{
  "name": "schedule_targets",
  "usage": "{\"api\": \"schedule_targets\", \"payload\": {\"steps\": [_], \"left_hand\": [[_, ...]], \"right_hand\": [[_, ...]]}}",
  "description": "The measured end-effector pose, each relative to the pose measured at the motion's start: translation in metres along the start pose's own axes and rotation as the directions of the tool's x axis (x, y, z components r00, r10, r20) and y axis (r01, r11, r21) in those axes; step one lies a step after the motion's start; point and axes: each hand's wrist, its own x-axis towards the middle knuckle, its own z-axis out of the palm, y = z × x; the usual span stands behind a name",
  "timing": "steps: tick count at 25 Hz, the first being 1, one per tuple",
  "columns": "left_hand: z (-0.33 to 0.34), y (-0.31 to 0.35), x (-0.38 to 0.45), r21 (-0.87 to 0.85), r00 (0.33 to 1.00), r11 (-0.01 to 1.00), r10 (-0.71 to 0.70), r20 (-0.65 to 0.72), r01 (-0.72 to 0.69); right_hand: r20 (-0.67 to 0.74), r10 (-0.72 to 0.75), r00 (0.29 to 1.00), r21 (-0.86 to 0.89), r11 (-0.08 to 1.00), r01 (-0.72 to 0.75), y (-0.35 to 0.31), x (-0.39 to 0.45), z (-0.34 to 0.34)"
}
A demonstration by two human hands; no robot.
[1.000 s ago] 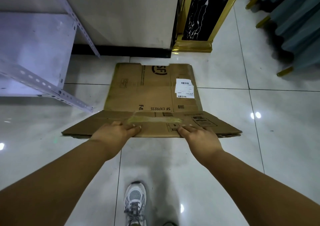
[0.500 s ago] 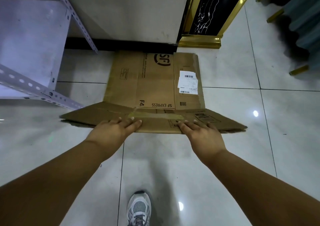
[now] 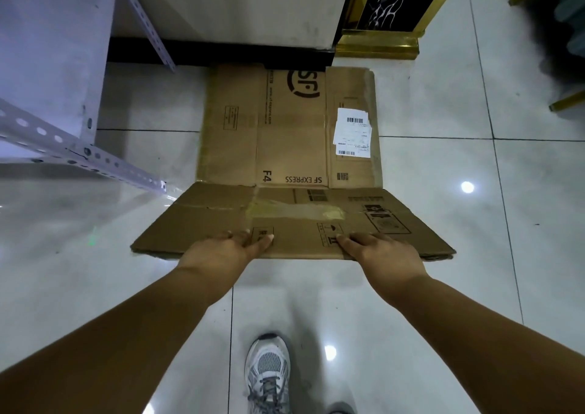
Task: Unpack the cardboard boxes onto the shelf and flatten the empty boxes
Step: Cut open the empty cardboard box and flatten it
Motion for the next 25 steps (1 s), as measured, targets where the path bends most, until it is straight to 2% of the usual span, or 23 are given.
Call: {"api": "schedule_targets", "payload": {"steps": [3, 7, 11, 17, 21, 25], "left_hand": [[0.015, 0.007, -0.009, 0.028, 1.0, 1.0, -0.01, 0.03, 0.009], [0.029, 0.012, -0.026, 0.082, 1.0, 0.997, -0.01, -0.009, 0.011], [0.032, 0.019, -0.053, 0.06, 0.995, 0.997, -0.044, -0.093, 0.049], [0.021, 0.039, -0.108, -0.184, 0.961, 0.977, -0.153, -0.231, 0.111], [0.012, 0.06, -0.169, -0.429, 0.929, 0.897, -0.242, -0.28, 0.104], [0.013, 0.081, -0.241, -0.562, 0.895, 0.823, -0.308, -0.323, 0.081]], "right_hand": [[0.049, 0.016, 0.999, -0.018, 1.0, -0.015, -0.008, -0.01, 0.018], [0.068, 0.044, 0.997, -0.007, 0.999, -0.043, -0.021, -0.026, 0.024], [-0.029, 0.081, 0.996, 0.065, 0.995, -0.079, -0.036, -0.044, 0.016], [-0.113, 0.109, 0.988, 0.212, 0.974, -0.083, -0.051, -0.092, -0.014], [-0.158, 0.132, 0.979, 0.322, 0.944, -0.075, -0.067, -0.141, -0.038], [-0.222, 0.061, 0.973, 0.357, 0.934, 0.023, -0.093, -0.204, -0.063]]}}
